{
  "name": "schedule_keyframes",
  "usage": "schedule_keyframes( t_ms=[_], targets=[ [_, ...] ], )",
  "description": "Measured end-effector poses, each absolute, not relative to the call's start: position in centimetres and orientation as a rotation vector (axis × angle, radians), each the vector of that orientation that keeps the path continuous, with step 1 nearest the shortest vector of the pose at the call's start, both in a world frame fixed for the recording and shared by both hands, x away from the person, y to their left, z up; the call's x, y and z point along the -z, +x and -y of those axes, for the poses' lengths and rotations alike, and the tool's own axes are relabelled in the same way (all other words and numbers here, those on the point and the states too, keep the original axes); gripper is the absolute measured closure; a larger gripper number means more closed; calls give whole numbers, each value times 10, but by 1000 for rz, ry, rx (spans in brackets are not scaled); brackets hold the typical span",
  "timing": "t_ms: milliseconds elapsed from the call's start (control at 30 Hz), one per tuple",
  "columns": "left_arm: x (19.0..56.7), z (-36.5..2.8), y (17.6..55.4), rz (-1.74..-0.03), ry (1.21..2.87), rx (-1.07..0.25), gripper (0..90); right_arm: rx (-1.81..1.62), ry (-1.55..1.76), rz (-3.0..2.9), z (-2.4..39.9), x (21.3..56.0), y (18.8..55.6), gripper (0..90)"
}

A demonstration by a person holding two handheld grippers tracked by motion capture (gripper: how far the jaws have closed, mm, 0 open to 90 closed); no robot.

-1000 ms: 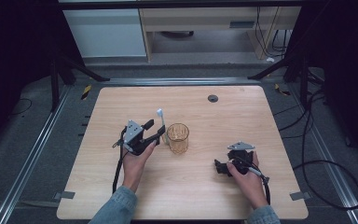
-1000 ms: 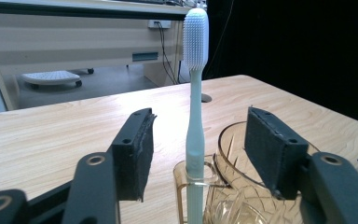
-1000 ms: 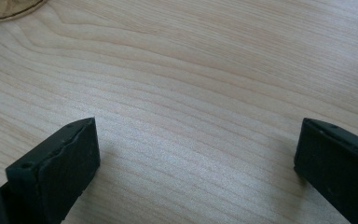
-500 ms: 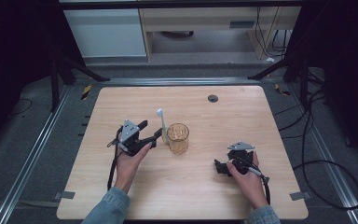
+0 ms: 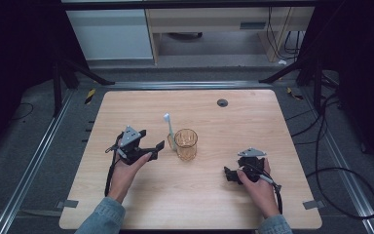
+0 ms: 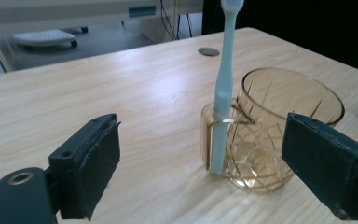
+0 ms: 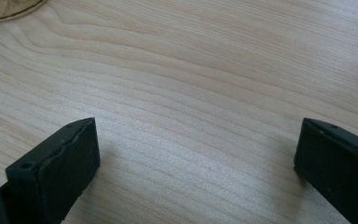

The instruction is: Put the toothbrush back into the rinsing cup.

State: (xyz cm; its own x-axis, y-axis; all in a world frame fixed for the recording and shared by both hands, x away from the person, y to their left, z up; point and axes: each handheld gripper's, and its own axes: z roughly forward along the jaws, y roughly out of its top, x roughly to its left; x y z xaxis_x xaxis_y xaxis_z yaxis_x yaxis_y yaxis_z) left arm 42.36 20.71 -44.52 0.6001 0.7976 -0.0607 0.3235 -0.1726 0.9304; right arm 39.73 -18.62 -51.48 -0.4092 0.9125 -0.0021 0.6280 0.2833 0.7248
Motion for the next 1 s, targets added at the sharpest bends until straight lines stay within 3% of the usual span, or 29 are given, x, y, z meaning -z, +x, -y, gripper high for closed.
schedule_keyframes(
  t_ms=[500,1000],
  targets=[
    [453,-234,420,-946,1894,-567,81,-917,1384,-2140,186,515,397,4],
    [477,-240,415,-892,2157,-622,65,-917,1383,-2140,186,515,397,4]
  ],
)
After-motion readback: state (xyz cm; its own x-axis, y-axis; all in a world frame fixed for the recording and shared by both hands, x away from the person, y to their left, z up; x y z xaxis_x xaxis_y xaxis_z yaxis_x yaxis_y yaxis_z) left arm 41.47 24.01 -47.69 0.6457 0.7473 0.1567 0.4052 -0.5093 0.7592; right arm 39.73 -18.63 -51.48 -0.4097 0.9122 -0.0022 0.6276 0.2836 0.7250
